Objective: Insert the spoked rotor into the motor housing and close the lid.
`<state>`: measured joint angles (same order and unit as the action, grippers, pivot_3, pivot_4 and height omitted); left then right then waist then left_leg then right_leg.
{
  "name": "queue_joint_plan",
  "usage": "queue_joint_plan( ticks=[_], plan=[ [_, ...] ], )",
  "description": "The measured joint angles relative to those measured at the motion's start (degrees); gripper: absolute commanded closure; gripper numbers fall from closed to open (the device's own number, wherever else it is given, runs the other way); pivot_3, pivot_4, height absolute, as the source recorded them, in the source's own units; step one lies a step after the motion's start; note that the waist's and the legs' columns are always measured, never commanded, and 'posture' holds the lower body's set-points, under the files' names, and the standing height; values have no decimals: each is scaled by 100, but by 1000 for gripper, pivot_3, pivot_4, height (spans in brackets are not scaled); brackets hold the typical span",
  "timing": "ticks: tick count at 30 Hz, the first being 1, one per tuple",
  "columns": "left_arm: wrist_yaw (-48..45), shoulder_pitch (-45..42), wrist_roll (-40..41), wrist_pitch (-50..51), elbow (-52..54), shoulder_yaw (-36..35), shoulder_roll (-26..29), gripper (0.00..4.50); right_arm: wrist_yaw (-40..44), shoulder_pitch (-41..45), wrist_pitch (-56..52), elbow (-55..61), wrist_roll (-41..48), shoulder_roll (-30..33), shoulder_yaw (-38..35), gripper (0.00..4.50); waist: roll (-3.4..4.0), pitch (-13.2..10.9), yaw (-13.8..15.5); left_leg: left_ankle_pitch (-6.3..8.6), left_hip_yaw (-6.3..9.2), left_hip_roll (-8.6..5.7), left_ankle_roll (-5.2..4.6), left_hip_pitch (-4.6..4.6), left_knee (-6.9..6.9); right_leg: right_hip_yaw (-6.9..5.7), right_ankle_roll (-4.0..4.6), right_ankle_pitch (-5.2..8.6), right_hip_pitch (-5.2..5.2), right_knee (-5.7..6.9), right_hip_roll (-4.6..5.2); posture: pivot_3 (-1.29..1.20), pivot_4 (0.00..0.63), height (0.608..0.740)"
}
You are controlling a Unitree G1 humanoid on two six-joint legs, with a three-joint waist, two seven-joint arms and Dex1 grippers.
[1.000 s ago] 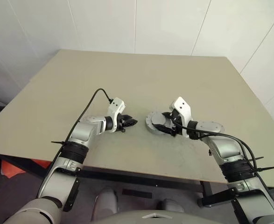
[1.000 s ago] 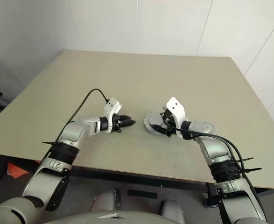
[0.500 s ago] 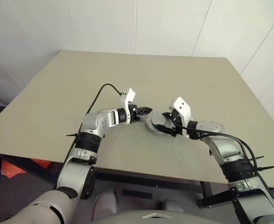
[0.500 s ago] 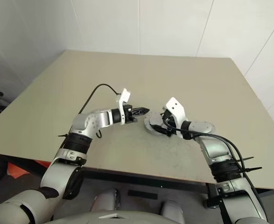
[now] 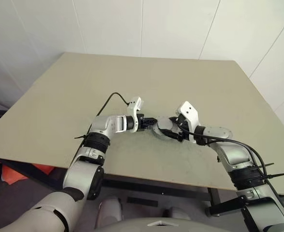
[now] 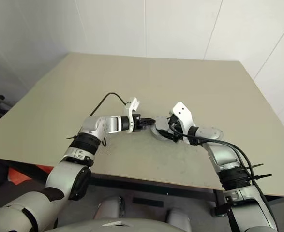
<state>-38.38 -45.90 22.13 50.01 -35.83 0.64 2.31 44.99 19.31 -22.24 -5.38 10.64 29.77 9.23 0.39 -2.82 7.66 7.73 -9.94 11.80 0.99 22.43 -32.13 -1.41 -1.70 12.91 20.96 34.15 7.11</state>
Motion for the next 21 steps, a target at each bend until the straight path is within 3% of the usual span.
queue_joint_plan(
  ticks=[10,14,21],
  plan=[
    [-63,-100,-39,484,-2,4,23,4484,-30,22,-141,25,4,0,9,1297,-1,4,-5,2,-2,-1,-2,-26,28,-2,-1,0,-23,-49,0,0,0,740],
    [-234,-99,-14,688,42,43,82,4500,4,8,-238,89,30,54,-37,28,-1,4,1,2,-2,-2,-2,-29,48,-1,-1,1,-25,-60,2,0,0,740],
    [-428,-100,49,944,150,101,165,4500,92,-76,-585,422,102,127,-155,28,-1,4,8,0,-4,-1,0,-29,86,2,31,-19,-21,-67,1,0,0,740]
  ],
)
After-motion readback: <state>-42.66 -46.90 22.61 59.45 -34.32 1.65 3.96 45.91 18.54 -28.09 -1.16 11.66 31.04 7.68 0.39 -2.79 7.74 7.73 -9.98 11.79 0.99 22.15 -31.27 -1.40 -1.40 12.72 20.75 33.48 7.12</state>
